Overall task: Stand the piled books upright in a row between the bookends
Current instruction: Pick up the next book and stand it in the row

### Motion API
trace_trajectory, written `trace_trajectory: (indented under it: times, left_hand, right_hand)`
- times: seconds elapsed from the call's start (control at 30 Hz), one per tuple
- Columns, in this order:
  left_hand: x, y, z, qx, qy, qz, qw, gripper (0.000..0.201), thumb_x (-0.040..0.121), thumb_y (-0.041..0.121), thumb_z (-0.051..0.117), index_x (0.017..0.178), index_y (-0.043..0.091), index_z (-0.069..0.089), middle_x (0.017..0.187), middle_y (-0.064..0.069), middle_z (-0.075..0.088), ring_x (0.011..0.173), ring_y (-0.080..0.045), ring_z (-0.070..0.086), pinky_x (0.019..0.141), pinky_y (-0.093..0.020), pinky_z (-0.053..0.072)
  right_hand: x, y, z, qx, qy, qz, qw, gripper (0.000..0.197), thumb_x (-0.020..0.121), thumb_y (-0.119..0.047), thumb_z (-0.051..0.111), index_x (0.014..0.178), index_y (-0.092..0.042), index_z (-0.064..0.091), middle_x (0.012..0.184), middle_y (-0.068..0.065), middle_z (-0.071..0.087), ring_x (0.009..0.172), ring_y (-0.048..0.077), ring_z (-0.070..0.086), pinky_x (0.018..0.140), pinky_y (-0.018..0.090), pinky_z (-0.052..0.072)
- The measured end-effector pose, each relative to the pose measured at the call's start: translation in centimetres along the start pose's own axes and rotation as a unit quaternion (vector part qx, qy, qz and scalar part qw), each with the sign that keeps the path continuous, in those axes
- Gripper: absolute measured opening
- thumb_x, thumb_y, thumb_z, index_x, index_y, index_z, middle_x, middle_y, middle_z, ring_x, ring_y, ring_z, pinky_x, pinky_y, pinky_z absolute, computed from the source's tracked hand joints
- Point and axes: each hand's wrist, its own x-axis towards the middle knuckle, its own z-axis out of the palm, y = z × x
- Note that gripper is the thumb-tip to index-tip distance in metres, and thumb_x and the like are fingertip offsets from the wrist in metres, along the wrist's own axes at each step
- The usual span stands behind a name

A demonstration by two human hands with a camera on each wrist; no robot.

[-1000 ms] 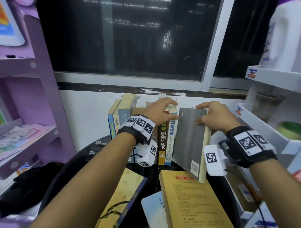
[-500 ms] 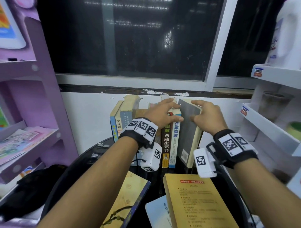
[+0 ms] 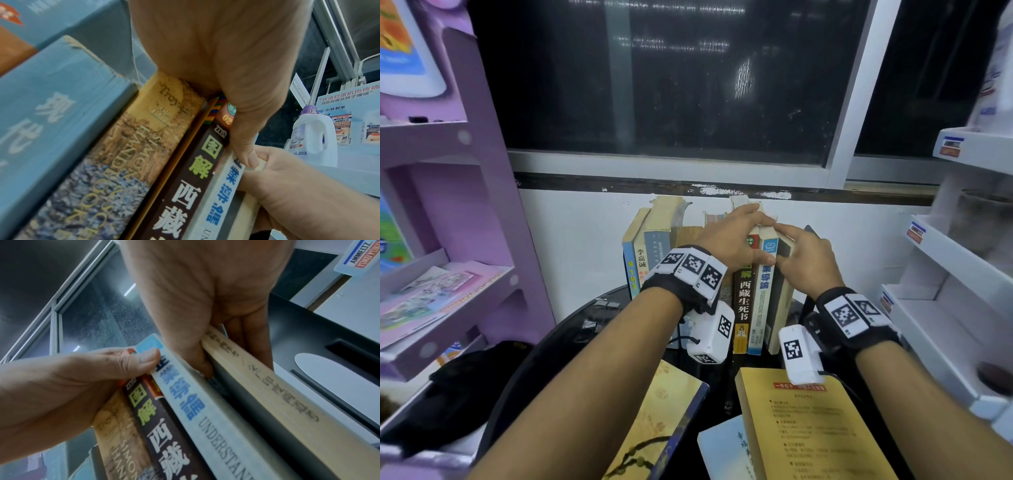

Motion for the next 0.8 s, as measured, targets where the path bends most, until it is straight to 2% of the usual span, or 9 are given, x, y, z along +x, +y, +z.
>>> trace_trajectory:
  times: [0.13, 0.2, 0.27, 0.3, 0.43, 0.5, 0.63, 0.8]
  left_hand:
    - [0.0, -0.1, 0.0, -0.003, 0.004, 0.001, 1.0, 0.067, 0.082, 0.037, 0.072, 0.141, 0.03, 0.041, 0.158, 0.007, 0.017, 0.139, -0.016, 0.031, 0.11, -0.038, 0.034]
    - [0.0, 0.0, 0.0, -0.004, 0.001, -0.002, 1.0, 0.067, 0.082, 0.036, 0.072, 0.141, 0.03, 0.041, 0.158, 0.008, 0.017, 0.139, -0.016, 0.031, 0.109, -0.037, 0.034]
    - [0.0, 0.0, 0.0, -0.007, -0.001, -0.004, 1.0, 0.066, 0.082, 0.035, 0.072, 0.141, 0.029, 0.041, 0.158, 0.008, 0.017, 0.139, -0.016, 0.03, 0.107, -0.036, 0.033]
    - [-0.1, 0.0, 0.0, -0.01, -0.001, -0.005, 1.0, 0.066, 0.082, 0.034, 0.072, 0.14, 0.029, 0.041, 0.158, 0.008, 0.017, 0.139, -0.016, 0.03, 0.107, -0.036, 0.033]
    - [0.0, 0.1, 0.0, -0.011, 0.001, -0.006, 1.0, 0.066, 0.081, 0.034, 0.073, 0.14, 0.029, 0.042, 0.158, 0.008, 0.018, 0.138, -0.015, 0.032, 0.106, -0.035, 0.034]
    - [-0.1, 0.2, -0.1, -0.007, 0.003, -0.006, 1.0, 0.066, 0.082, 0.035, 0.073, 0.14, 0.029, 0.042, 0.158, 0.009, 0.018, 0.138, -0.015, 0.032, 0.105, -0.035, 0.034]
    - [-0.1, 0.3, 0.0, -0.014, 0.002, -0.01, 1.0, 0.066, 0.081, 0.034, 0.073, 0.14, 0.029, 0.042, 0.158, 0.009, 0.018, 0.138, -0.015, 0.033, 0.107, -0.038, 0.037]
    - [0.0, 0.1, 0.0, -0.013, -0.001, -0.009, 1.0, 0.067, 0.08, 0.036, 0.074, 0.139, 0.028, 0.043, 0.157, 0.007, 0.019, 0.136, -0.015, 0.035, 0.107, -0.042, 0.04]
  right_hand:
    - [-0.2, 0.2, -0.4, 0.018, -0.02, -0.032, 0.999, 0.054, 0.084, -0.027, 0.071, 0.136, -0.028, 0.055, 0.117, 0.005, 0.067, 0.109, 0.028, 0.06, 0.092, 0.041, 0.052]
    - [-0.3, 0.3, -0.9, 0.034, -0.04, -0.031, 0.998, 0.059, 0.083, -0.027, 0.073, 0.138, -0.028, 0.052, 0.112, 0.003, 0.066, 0.104, 0.022, 0.062, 0.086, 0.034, 0.054]
    - [-0.5, 0.5, -1.7, 0.064, -0.086, -0.019, 0.994, 0.068, 0.079, -0.023, 0.077, 0.14, -0.033, 0.047, 0.106, -0.001, 0.065, 0.097, 0.014, 0.064, 0.076, 0.026, 0.055]
    - [-0.6, 0.8, -2.0, 0.082, -0.12, -0.014, 0.989, 0.075, 0.077, -0.019, 0.079, 0.141, -0.035, 0.044, 0.106, -0.002, 0.066, 0.095, 0.013, 0.065, 0.074, 0.025, 0.056]
    - [-0.6, 1.9, -2.9, 0.123, -0.24, -0.006, 0.963, 0.103, 0.066, -0.001, 0.083, 0.141, -0.045, 0.03, 0.118, 0.001, 0.06, 0.087, 0.019, 0.072, 0.082, 0.04, 0.059]
    - [-0.6, 2.1, -2.8, 0.133, -0.253, -0.009, 0.958, 0.107, 0.063, 0.002, 0.085, 0.137, -0.049, 0.028, 0.122, 0.0, 0.058, 0.089, 0.02, 0.072, 0.083, 0.044, 0.058]
    - [-0.5, 2.2, -2.3, 0.155, -0.26, -0.014, 0.953, 0.105, 0.064, 0.005, 0.084, 0.132, -0.051, 0.026, 0.132, 0.001, 0.054, 0.092, 0.021, 0.072, 0.082, 0.045, 0.059]
    - [-0.1, 2.0, -1.9, 0.206, -0.282, -0.015, 0.937, 0.104, 0.064, 0.013, 0.08, 0.13, -0.045, 0.024, 0.136, 0.0, 0.047, 0.095, 0.024, 0.071, 0.077, 0.044, 0.06]
